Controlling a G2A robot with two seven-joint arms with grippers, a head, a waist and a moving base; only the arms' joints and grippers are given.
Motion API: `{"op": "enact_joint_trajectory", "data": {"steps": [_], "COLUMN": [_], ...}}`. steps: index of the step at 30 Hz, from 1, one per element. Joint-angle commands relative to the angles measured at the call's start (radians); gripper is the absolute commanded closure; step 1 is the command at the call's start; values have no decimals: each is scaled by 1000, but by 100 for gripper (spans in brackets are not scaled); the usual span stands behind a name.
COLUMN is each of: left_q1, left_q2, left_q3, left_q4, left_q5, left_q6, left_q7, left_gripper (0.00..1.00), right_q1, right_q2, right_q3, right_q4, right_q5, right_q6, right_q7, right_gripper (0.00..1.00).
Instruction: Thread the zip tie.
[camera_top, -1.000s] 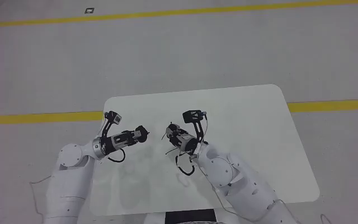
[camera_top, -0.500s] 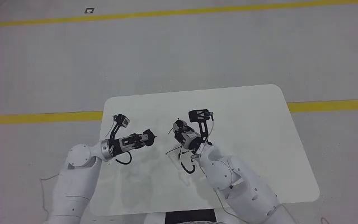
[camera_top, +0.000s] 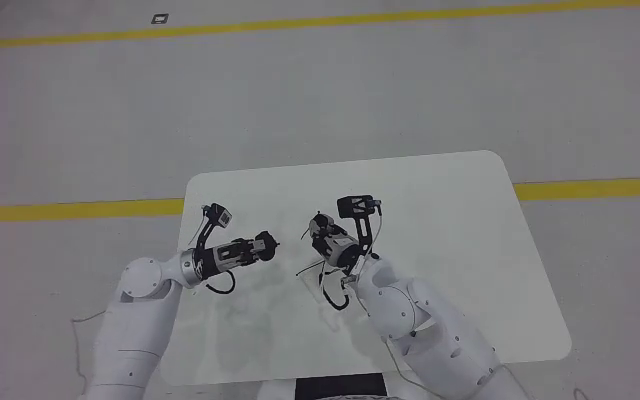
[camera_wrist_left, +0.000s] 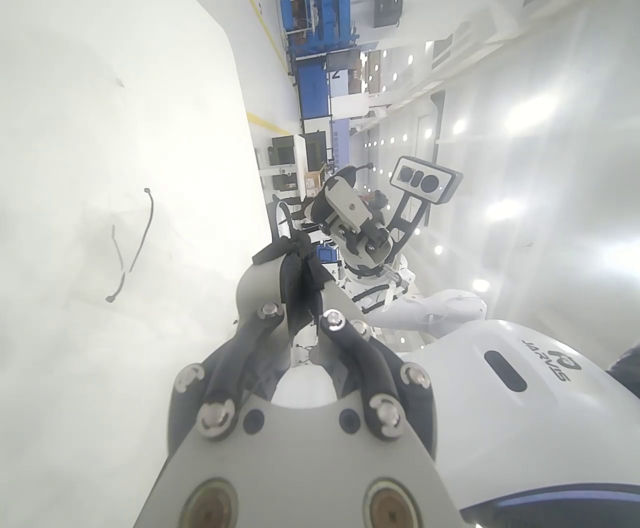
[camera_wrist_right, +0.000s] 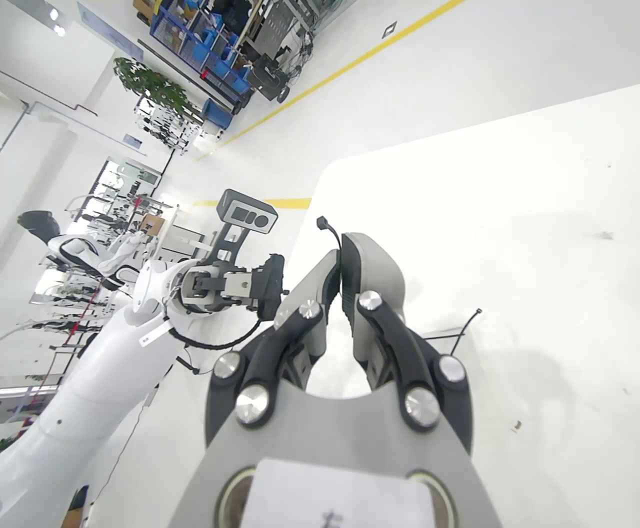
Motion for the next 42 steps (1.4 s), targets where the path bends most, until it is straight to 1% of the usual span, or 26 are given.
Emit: {"op": "enact_joint_trajectory", "data": {"steps": [1, 7, 10, 12, 16, 20, 23, 25, 28, 29, 30, 32, 33, 36, 37, 40, 42], "left_q1": [0, 0, 0, 0, 0, 0, 0, 1, 14, 20, 29, 47, 60, 88, 103, 136, 148], "left_q2": [0, 0, 0, 0, 0, 0, 0, 0, 0, 1, 3, 6, 8, 13, 16, 22, 25], "left_q3": [0, 0, 0, 0, 0, 0, 0, 5, 29, 34, 37, 37, 35, 25, 20, 6, 1], "left_q4": [0, 0, 0, 0, 0, 0, 0, -4, -38, -54, -78, -109, -129, -167, -188, -231, -244], "left_q5": [0, 0, 0, 0, 0, 0, 0, 1, 0, -2, 3, 9, 10, 16, 15, 15, 14], "left_q6": [0, 0, 0, 0, 0, 0, 0, 4, 12, 11, 5, 4, 6, 14, 13, 8, 10], "left_q7": [0, 0, 0, 0, 0, 0, 0, 11, 31, 30, 37, 52, 62, 90, 93, 100, 102], "left_gripper": [100, 100, 100, 100, 100, 100, 100, 100, 100, 100, 100, 100, 100, 100, 100, 100, 100], "right_q1": [0, 0, -18, -38, -101, -156, -181, -184, -184, -184, -184, -184, -184, -184, -184, -184, -184], "right_q2": [0, 0, 4, 9, 24, 35, 39, 40, 40, 40, 40, 40, 40, 40, 40, 40, 40], "right_q3": [0, 0, 13, 28, 65, 94, 105, 107, 107, 107, 107, 107, 107, 107, 107, 107, 107], "right_q4": [0, 0, -14, -38, -116, -179, -206, -208, -208, -208, -208, -208, -208, -208, -208, -208, -208], "right_q5": [0, 0, -8, -22, -55, -75, -84, -87, -87, -87, -87, -87, -87, -87, -87, -87, -87], "right_q6": [0, 0, -21, -29, -47, -59, -63, -63, -63, -63, -63, -63, -63, -63, -63, -63, -63], "right_q7": [0, 0, 0, 11, 42, 57, 59, 58, 58, 58, 58, 58, 58, 58, 58, 58, 58], "right_gripper": [100, 100, 100, 100, 100, 100, 100, 100, 100, 100, 100, 100, 100, 100, 100, 100, 100]}}
